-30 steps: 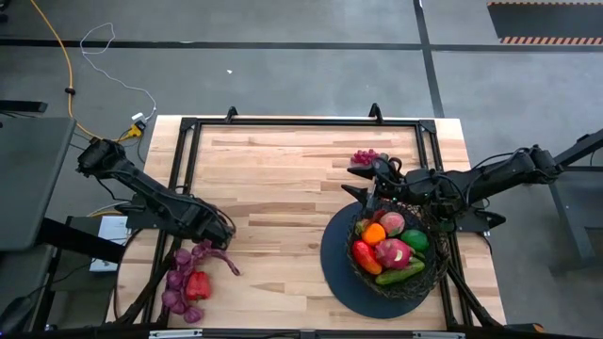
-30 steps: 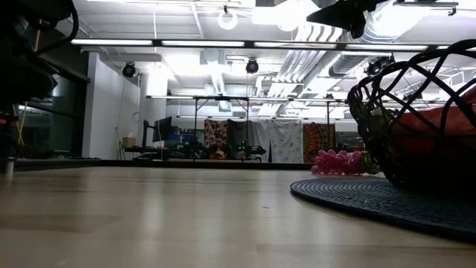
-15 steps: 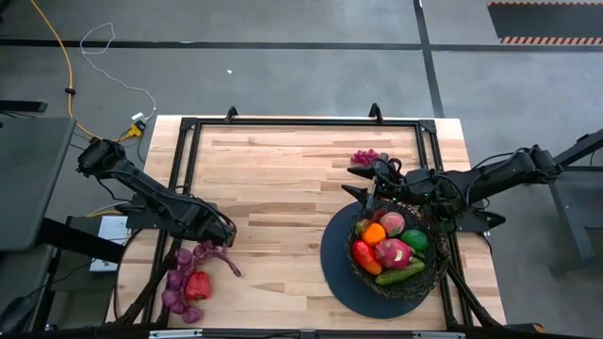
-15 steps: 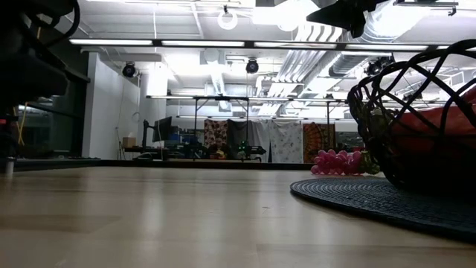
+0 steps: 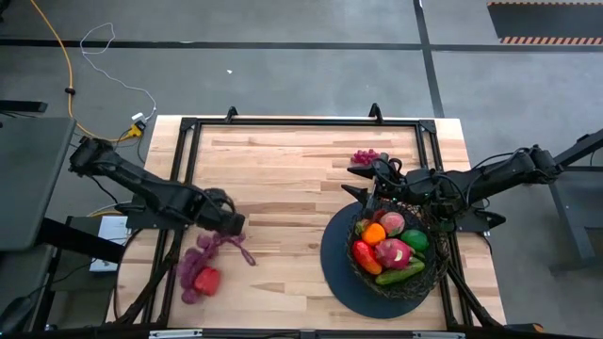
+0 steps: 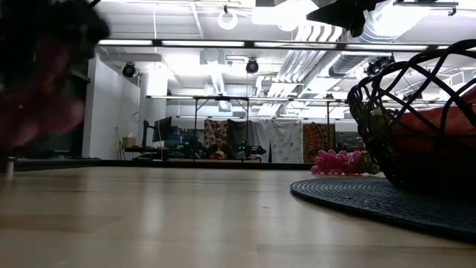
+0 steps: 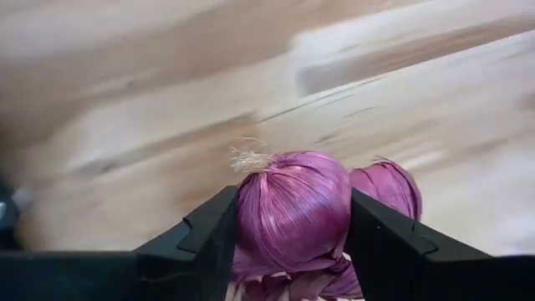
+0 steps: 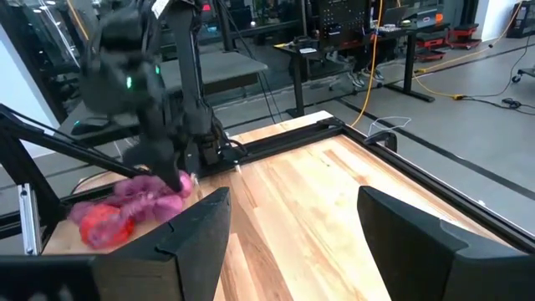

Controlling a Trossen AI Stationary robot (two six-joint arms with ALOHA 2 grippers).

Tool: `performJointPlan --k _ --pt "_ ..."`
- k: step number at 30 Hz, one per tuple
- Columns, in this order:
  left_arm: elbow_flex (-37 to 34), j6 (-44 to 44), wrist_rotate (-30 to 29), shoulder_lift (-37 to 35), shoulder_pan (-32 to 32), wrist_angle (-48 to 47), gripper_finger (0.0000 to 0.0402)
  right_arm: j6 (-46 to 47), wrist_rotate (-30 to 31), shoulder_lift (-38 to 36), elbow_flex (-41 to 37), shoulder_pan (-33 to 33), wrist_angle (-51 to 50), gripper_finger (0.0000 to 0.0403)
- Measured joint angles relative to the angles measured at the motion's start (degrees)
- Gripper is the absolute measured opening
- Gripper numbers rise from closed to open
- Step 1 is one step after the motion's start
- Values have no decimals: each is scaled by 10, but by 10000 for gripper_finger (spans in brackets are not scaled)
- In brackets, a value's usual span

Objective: Build produce basket
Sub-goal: Put the purple garlic into the basket

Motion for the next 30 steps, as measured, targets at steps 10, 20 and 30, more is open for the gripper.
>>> performJointPlan --k 10,20,30 --pt "127 198 -7 -58 77 -9 182 4 -1 0 0 0 1 252" --pt "244 437 -76 -60 180 39 182 4 -42 0 0 0 42 252" --pt "232 730 -9 -54 237 332 182 4 -81 0 0 0 94 252"
